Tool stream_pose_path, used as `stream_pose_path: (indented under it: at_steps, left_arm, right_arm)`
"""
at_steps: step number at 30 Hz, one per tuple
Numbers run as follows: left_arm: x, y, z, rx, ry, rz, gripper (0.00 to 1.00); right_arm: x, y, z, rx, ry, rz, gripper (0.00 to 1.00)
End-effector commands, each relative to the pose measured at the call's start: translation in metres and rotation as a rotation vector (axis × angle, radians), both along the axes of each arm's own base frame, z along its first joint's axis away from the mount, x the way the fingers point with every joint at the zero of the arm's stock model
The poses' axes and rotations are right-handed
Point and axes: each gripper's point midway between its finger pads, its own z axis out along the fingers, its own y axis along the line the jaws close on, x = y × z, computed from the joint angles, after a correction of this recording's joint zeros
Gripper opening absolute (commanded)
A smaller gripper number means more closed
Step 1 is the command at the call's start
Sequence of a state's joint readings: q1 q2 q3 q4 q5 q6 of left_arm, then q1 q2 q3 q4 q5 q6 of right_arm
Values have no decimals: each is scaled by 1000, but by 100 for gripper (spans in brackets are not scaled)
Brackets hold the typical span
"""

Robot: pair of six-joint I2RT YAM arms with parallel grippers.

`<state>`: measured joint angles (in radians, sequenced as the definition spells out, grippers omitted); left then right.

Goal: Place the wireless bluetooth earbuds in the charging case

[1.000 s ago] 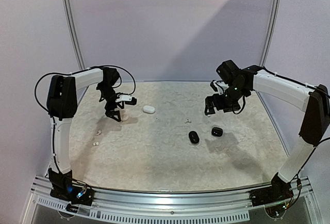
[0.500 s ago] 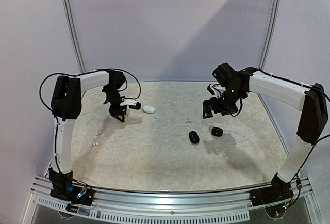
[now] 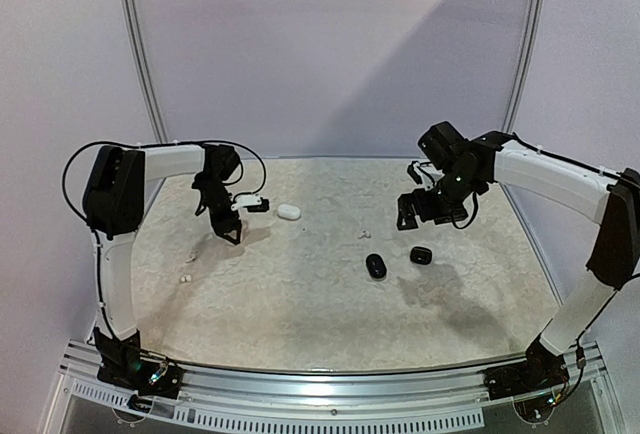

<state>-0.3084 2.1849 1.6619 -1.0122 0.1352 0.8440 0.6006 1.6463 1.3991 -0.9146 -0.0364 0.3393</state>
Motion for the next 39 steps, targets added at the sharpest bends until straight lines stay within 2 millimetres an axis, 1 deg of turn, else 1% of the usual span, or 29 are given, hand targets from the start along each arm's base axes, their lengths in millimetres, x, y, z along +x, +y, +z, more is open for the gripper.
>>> stream_pose_path:
  at_steps: [1, 3, 4, 7, 10, 14, 17, 20, 22, 23, 26, 28, 30, 32, 33, 34, 35, 36, 38, 39]
  left_arm:
    - [-55, -17, -15, 40, 96, 297, 46]
    - [-73, -22, -20, 45, 138, 424, 47]
    - [-79, -26, -21, 43, 160, 478, 47]
    - [-94, -35, -24, 36, 243, 645, 47]
    - [-104, -48, -22, 9, 290, 771, 48]
    - [-114, -69, -16, -21, 264, 831, 52]
    - [-125, -86, -10, -40, 262, 833, 61]
    - [-128, -93, -3, -54, 267, 822, 68]
    - [-124, -90, 6, -58, 231, 802, 73]
    - [-121, -88, 11, -60, 206, 789, 78]
    - [-112, -87, 35, -100, 129, 729, 89]
    - [-109, -88, 56, -139, 83, 669, 98]
    - [-106, -86, 73, -164, 40, 608, 99]
    - [-98, -78, 89, -189, -12, 569, 98]
    - [-95, -73, 96, -209, -23, 530, 96]
    - [-91, -65, 101, -216, -36, 499, 93]
    - [-85, -52, 103, -210, -47, 483, 89]
    - [-80, -38, 104, -190, -59, 460, 78]
    - [-68, -2, 101, -106, -108, 452, 59]
    - [-66, 14, 99, -69, -129, 438, 54]
  right_arm:
    - [-4, 2, 13, 34, -46, -20, 99]
    - [-5, 4, 15, 43, -49, -22, 99]
    - [-6, 6, 16, 46, -49, -19, 99]
    - [-10, 11, 16, 41, -51, -9, 99]
    - [-17, 17, 15, 37, -49, 0, 99]
    - [-26, 25, 11, 39, -35, 11, 99]
    - [-29, 31, 9, 42, -29, 14, 99]
    - [-30, 37, 9, 46, -28, 22, 99]
    - [-29, 40, 11, 48, -31, 27, 99]
    - [-29, 42, 11, 47, -31, 30, 99]
    - [-27, 48, 12, 49, -35, 42, 99]
    - [-24, 51, 12, 49, -39, 50, 99]
    - [-22, 54, 13, 51, -41, 55, 99]
    - [-20, 58, 11, 53, -40, 64, 99]
    - [-19, 60, 10, 53, -39, 66, 99]
    - [-18, 62, 9, 56, -38, 72, 99]
    - [-17, 64, 9, 58, -39, 75, 99]
    - [-17, 65, 8, 60, -36, 77, 99]
    - [-16, 68, 6, 62, -34, 85, 99]
    - [-16, 68, 5, 63, -32, 88, 99]
